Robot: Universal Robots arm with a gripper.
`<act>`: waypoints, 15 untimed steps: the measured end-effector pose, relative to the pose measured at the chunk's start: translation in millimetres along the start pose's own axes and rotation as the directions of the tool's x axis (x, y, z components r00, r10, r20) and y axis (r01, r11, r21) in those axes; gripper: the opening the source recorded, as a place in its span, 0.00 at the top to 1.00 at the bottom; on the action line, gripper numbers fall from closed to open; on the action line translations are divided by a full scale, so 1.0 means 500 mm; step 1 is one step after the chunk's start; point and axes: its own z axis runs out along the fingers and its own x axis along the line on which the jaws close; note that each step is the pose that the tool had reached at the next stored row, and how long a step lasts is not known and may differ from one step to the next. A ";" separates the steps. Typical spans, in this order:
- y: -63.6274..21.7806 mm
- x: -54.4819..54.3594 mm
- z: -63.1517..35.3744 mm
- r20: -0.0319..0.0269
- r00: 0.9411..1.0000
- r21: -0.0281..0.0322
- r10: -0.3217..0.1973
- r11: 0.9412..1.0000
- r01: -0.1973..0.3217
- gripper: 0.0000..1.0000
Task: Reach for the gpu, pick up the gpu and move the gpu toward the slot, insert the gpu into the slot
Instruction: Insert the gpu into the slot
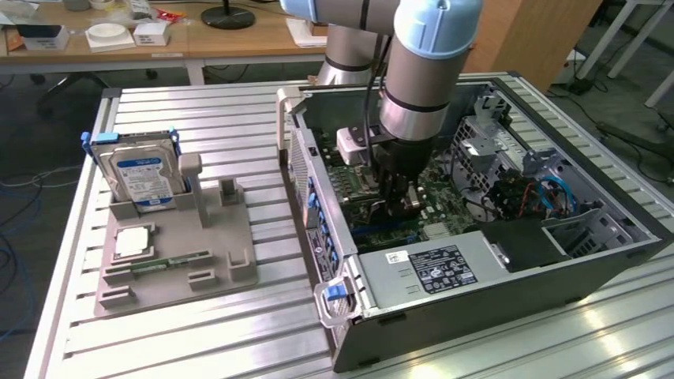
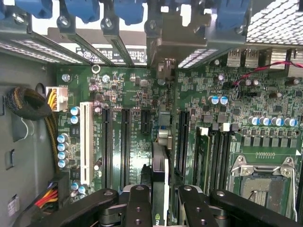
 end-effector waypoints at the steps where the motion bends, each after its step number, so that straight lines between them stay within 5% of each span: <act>1: 0.000 0.000 0.000 0.000 1.000 0.000 0.000 1.000 0.000 0.73; 15: 0.003 -0.001 -0.007 0.000 1.000 0.013 0.000 1.000 0.000 0.73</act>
